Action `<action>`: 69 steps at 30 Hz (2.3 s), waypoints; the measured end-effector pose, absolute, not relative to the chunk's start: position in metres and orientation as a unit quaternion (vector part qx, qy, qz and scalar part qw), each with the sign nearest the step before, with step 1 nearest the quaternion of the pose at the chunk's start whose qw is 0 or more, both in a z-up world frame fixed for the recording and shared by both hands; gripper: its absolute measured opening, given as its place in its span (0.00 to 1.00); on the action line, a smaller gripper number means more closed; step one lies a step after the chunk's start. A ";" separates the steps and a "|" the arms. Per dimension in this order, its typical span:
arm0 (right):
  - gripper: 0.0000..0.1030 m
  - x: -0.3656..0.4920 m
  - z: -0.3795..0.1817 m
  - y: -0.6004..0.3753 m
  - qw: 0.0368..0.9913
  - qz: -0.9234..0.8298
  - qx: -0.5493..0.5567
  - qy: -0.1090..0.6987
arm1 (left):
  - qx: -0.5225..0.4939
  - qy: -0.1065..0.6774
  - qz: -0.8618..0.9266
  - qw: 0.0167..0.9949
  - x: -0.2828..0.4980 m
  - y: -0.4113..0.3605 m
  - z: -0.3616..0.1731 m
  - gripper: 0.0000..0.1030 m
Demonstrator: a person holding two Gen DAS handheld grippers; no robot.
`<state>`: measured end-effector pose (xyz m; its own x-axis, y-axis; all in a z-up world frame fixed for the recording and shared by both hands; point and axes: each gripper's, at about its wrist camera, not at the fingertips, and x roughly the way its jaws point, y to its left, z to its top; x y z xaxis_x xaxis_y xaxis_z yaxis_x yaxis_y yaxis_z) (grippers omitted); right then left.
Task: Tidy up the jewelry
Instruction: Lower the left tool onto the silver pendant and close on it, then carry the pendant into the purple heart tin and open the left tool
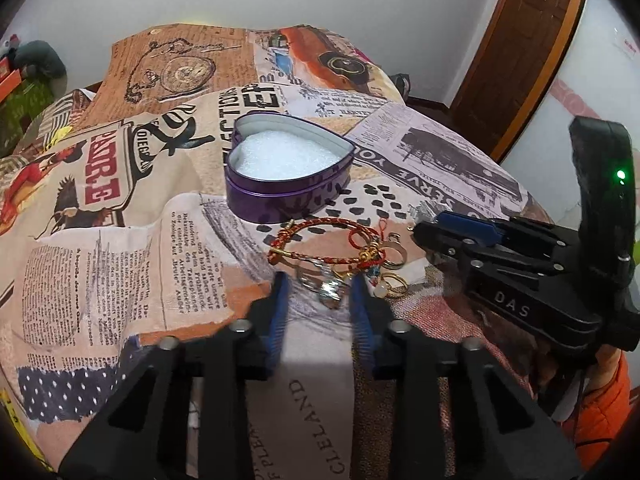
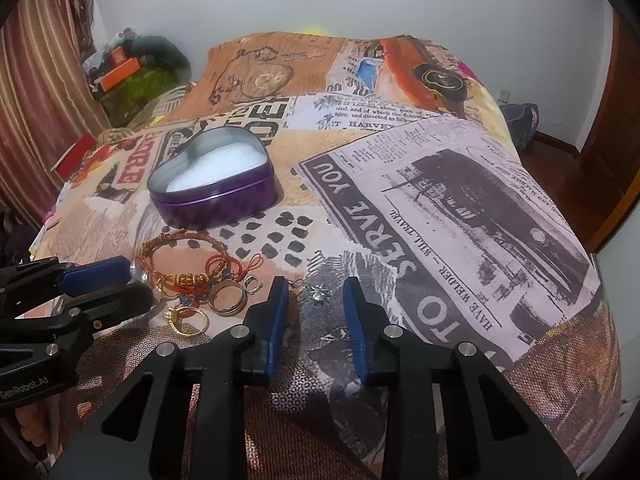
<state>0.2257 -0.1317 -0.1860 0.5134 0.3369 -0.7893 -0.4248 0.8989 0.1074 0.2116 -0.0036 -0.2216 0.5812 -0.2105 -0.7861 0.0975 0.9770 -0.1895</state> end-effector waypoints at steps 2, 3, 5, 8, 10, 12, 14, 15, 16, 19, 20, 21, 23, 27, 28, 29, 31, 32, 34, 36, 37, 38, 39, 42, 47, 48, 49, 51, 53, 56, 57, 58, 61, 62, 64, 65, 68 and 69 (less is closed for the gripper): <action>0.23 0.226 -0.187 -0.131 0.867 0.220 -0.052 0.444 | -0.057 0.451 -0.084 0.887 0.212 -0.006 -0.222 0.22; 0.21 0.227 -0.188 -0.130 0.867 0.219 -0.052 0.444 | -0.056 0.450 -0.083 0.887 0.212 -0.006 -0.222 0.21; 0.16 0.227 -0.188 -0.130 0.867 0.219 -0.052 0.445 | -0.058 0.451 -0.083 0.887 0.211 -0.005 -0.222 0.15; 0.10 0.228 -0.188 -0.132 0.866 0.220 -0.047 0.446 | -0.064 0.449 -0.084 0.887 0.210 -0.003 -0.220 0.15; 0.09 0.228 -0.187 -0.133 0.867 0.222 -0.044 0.445 | -0.064 0.445 -0.081 0.889 0.208 -0.002 -0.218 0.15; 0.09 0.226 -0.185 -0.134 0.869 0.220 -0.042 0.442 | -0.067 0.440 -0.079 0.892 0.206 0.000 -0.213 0.15; 0.09 0.224 -0.181 -0.135 0.872 0.219 -0.041 0.436 | -0.069 0.436 -0.077 0.894 0.203 0.002 -0.209 0.15; 0.09 0.222 -0.178 -0.136 0.873 0.219 -0.038 0.434 | -0.069 0.433 -0.075 0.895 0.202 0.003 -0.206 0.15; 0.09 0.222 -0.175 -0.137 0.874 0.219 -0.036 0.432 | -0.069 0.432 -0.074 0.896 0.202 0.004 -0.204 0.15; 0.09 0.218 -0.166 -0.138 0.878 0.219 -0.032 0.424 | -0.067 0.422 -0.069 0.902 0.199 0.006 -0.194 0.15; 0.09 0.217 -0.163 -0.138 0.879 0.220 -0.031 0.422 | -0.066 0.418 -0.067 0.903 0.198 0.007 -0.191 0.15; 0.09 0.215 -0.160 -0.137 0.880 0.221 -0.030 0.419 | -0.067 0.416 -0.066 0.905 0.197 0.008 -0.188 0.15; 0.09 0.212 -0.152 -0.137 0.884 0.222 -0.029 0.411 | -0.064 0.409 -0.063 0.908 0.196 0.009 -0.182 0.15; 0.09 0.208 -0.137 -0.134 0.889 0.228 -0.026 0.397 | -0.062 0.399 -0.056 0.913 0.197 0.013 -0.174 0.15; 0.09 0.207 -0.134 -0.133 0.890 0.230 -0.025 0.392 | -0.061 0.396 -0.054 0.915 0.198 0.014 -0.171 0.15; 0.09 0.207 -0.131 -0.132 0.891 0.232 -0.024 0.389 | -0.060 0.393 -0.053 0.916 0.198 0.015 -0.169 0.15; 0.09 0.207 -0.124 -0.129 0.894 0.235 -0.023 0.382 | -0.058 0.386 -0.050 0.919 0.200 0.017 -0.163 0.15; 0.09 0.207 -0.121 -0.127 0.895 0.237 -0.023 0.376 | -0.057 0.381 -0.050 0.922 0.202 0.018 -0.159 0.15; 0.09 0.208 -0.115 -0.124 0.897 0.241 -0.024 0.369 | -0.052 0.372 -0.047 0.926 0.204 0.020 -0.153 0.15; 0.09 0.211 -0.109 -0.120 0.899 0.246 -0.021 0.361 | -0.049 0.365 -0.046 0.929 0.208 0.021 -0.148 0.15; 0.09 0.211 -0.108 -0.119 0.900 0.248 -0.020 0.358 | -0.047 0.361 -0.045 0.930 0.211 0.022 -0.145 0.15; 0.09 0.212 -0.106 -0.117 0.901 0.249 -0.020 0.355 | -0.046 0.358 -0.044 0.932 0.213 0.023 -0.143 0.15; 0.09 0.213 -0.103 -0.114 0.902 0.251 -0.020 0.351 | -0.046 0.355 -0.044 0.933 0.216 0.025 -0.141 0.15; 0.09 0.217 -0.100 -0.108 0.903 0.257 -0.019 0.344 | -0.049 0.350 -0.046 0.934 0.223 0.029 -0.139 0.15; 0.09 0.229 -0.101 -0.096 0.901 0.265 -0.020 0.343 | -0.046 0.352 -0.048 0.934 0.238 0.033 -0.144 0.15; 0.09 0.233 -0.104 -0.093 0.899 0.268 -0.019 0.346 | -0.046 0.354 -0.049 0.933 0.241 0.033 -0.146 0.15; 0.09 0.236 -0.106 -0.091 0.898 0.269 -0.017 0.348 | -0.046 0.357 -0.050 0.932 0.245 0.034 -0.149 0.15; 0.09 0.244 -0.110 -0.087 0.896 0.269 -0.011 0.354 | -0.043 0.363 -0.050 0.930 0.250 0.034 -0.154 0.15; 0.09 0.251 -0.114 -0.084 0.892 0.272 -0.007 0.360 | -0.044 0.370 -0.054 0.927 0.256 0.035 -0.160 0.15; 0.09 0.261 -0.120 -0.079 0.888 0.275 -0.007 0.368 | -0.047 0.379 -0.064 0.922 0.263 0.035 -0.167 0.15; 0.09 0.264 -0.122 -0.077 0.887 0.276 -0.009 0.371 | -0.048 0.383 -0.068 0.920 0.266 0.035 -0.169 0.15; 0.09 0.267 -0.125 -0.075 0.885 0.277 -0.012 0.374 | -0.047 0.387 -0.072 0.918 0.269 0.035 -0.172 0.15; 0.09 0.274 -0.132 -0.071 0.878 0.279 -0.019 0.387 | -0.044 0.394 -0.080 0.914 0.275 0.034 -0.177 0.15; 0.09 0.277 -0.136 -0.070 0.875 0.282 -0.018 0.394 | -0.043 0.398 -0.082 0.913 0.277 0.033 -0.180 0.15; 0.09 0.280 -0.143 -0.070 0.868 0.286 -0.013 0.406 | -0.042 0.403 -0.085 0.910 0.281 0.033 -0.184 0.15; 0.09 0.282 -0.146 -0.070 0.865 0.287 -0.012 0.411 | -0.041 0.405 -0.087 0.909 0.282 0.033 -0.187 0.15; 0.09 0.285 -0.153 -0.070 0.860 0.288 -0.014 0.422 | -0.042 0.413 -0.091 0.905 0.285 0.032 -0.192 0.15; 0.09 0.286 -0.154 -0.069 0.858 0.289 -0.014 0.424 | -0.041 0.414 -0.092 0.905 0.286 0.032 -0.194 0.15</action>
